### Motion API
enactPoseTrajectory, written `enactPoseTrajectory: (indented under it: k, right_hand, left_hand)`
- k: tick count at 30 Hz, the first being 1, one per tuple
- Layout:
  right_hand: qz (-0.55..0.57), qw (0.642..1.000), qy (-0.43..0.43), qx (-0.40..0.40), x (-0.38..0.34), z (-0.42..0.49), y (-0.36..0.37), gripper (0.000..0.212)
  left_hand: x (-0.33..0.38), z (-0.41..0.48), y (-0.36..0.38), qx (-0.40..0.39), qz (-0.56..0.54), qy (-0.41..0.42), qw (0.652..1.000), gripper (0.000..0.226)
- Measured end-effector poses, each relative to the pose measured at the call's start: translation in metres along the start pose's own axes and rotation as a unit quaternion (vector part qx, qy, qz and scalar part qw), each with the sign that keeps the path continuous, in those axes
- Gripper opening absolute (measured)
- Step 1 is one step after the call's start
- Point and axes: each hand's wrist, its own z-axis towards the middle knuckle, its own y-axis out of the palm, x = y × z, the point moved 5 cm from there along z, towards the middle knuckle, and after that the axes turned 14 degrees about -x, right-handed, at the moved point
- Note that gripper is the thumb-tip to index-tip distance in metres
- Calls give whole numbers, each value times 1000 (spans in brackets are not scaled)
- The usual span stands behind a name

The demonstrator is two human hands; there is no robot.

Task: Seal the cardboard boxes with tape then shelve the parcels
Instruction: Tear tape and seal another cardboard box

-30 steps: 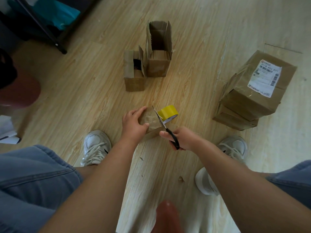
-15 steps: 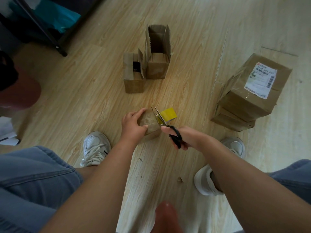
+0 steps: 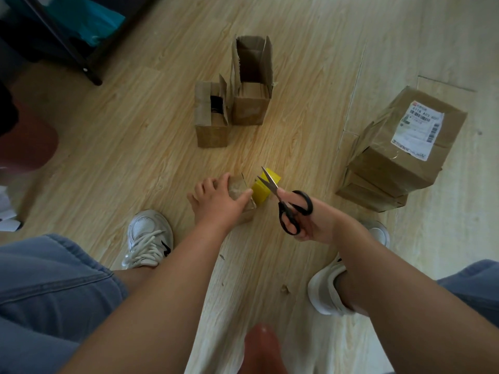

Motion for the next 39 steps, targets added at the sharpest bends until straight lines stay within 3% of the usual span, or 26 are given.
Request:
enactPoseTrajectory:
  k: [10,12,15,17,21,23,26,31,39]
  right_hand:
    - [238,961,-66,-121,7,-7,-8,60]
    - [251,958,-86,-107,0,-5,-8,59]
    - [188,980,-68,12,-4,-3,-13,53]
    - [104,986,-7,128,1,1,-22,52]
    - [-98,932,190,293,23,0,-42,51]
    - [-182,910,218,301,29,5,-52,49]
    - [-248,858,338,297,37,10,-61,57]
    - [-353,806,391,269,44,25,-73,50]
    - [-301,828,392,266,53,33,-76,39]
  left_hand:
    - [14,10,2,17,-7,-53,998,71]
    - [13,10,2,9,-4,-49,999,70]
    - [12,9,2,3,-4,-45,999,70]
    - [12,8,2,7,-4,-43,999,68]
    - [11,10,1,26,5,-33,999,57]
    - [12,11,1,34,9,-31,999,54]
    - [14,13,0,43,-2,-36,998,55]
    - [17,15,7,33,103,-23,994,60]
    - [15,15,13,74,99,1,992,45]
